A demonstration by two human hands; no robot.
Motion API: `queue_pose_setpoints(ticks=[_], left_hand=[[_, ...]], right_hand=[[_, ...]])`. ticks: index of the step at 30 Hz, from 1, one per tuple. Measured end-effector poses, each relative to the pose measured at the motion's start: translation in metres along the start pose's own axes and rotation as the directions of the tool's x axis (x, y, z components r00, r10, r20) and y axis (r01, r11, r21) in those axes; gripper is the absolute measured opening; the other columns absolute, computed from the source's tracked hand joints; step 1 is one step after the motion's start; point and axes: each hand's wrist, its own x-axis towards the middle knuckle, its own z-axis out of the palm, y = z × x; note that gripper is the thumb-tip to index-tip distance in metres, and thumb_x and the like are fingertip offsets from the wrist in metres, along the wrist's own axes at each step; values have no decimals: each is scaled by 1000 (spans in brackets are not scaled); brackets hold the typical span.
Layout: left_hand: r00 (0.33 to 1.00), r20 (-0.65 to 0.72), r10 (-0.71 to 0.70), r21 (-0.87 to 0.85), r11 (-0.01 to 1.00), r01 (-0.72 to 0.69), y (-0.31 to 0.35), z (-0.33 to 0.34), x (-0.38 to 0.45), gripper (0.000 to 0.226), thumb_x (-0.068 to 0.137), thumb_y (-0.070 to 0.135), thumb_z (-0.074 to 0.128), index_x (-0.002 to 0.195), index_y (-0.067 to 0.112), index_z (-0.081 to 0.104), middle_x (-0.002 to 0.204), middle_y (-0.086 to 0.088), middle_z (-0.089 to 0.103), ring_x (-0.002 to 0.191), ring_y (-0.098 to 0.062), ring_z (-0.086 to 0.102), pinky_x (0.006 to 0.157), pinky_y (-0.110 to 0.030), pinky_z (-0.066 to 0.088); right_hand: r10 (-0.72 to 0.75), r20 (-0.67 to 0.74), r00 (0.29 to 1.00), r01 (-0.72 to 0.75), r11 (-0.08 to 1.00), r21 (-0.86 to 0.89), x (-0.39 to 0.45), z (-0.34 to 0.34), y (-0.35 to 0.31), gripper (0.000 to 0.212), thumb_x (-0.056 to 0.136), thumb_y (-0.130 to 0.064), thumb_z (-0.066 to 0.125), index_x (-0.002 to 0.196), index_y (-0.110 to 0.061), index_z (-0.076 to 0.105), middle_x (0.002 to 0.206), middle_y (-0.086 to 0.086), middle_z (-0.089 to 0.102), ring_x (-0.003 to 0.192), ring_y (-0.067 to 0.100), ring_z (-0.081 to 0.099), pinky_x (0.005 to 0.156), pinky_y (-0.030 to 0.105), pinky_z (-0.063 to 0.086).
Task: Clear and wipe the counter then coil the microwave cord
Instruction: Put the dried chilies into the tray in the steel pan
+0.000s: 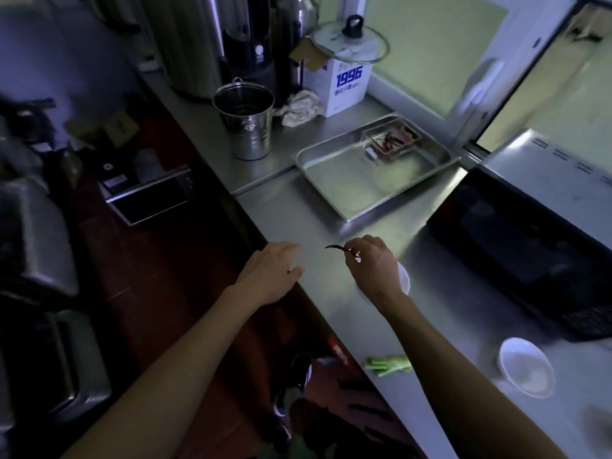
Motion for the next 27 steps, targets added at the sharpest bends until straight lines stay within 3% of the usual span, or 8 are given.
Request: queue_pose_setpoints(ticks=[4, 10, 16, 23, 27], left_hand=[[1000, 15, -4, 22, 1000, 4, -23, -11, 46, 56, 101, 43, 43, 152, 23, 32, 157, 2, 35, 143, -18, 29, 116, -40, 27], [991, 132, 10, 105, 994, -24, -28, -27, 124, 58, 102, 42, 42, 154, 21, 28, 159, 0, 30, 144, -19, 27, 118, -38, 24], [991, 128, 51, 157, 985, -71, -28, -36, 186, 56, 98, 42, 47, 151, 25, 34, 156, 1, 36, 142, -19, 30, 116, -38, 27], [970, 121, 212, 162, 960, -230, 8, -36, 268, 52, 96, 42, 55, 143, 24, 46, 147, 1, 48, 137, -20, 38, 111, -38, 34], [941, 181, 284, 182, 931, -316, 22, -31, 307, 54, 96, 41, 54, 146, 22, 44, 149, 1, 46, 136, -24, 39, 110, -43, 35]], right_hand=[[22, -5, 1000, -22, 999, 38, 39, 24, 7, 7, 88, -15, 70, 92, -16, 76, 89, 5, 70, 85, 27, 62, 70, 35, 51], [172, -51, 984, -164, 977, 136, 101, 38, 36, 10, 84, -17, 72, 92, -22, 75, 85, -1, 68, 84, 24, 63, 67, 33, 52], [261, -34, 965, -251, 950, 184, 148, 33, 62, 12, 86, -14, 69, 95, -18, 75, 89, 2, 68, 91, 25, 63, 71, 33, 50], [316, -86, 945, -306, 945, 113, 180, 11, 94, 15, 89, -15, 65, 100, -13, 75, 95, 7, 67, 96, 31, 61, 76, 39, 50], [370, -110, 922, -362, 928, 90, 195, 10, 108, 15, 89, -14, 64, 100, -13, 74, 94, 8, 66, 95, 30, 60, 77, 40, 50]])
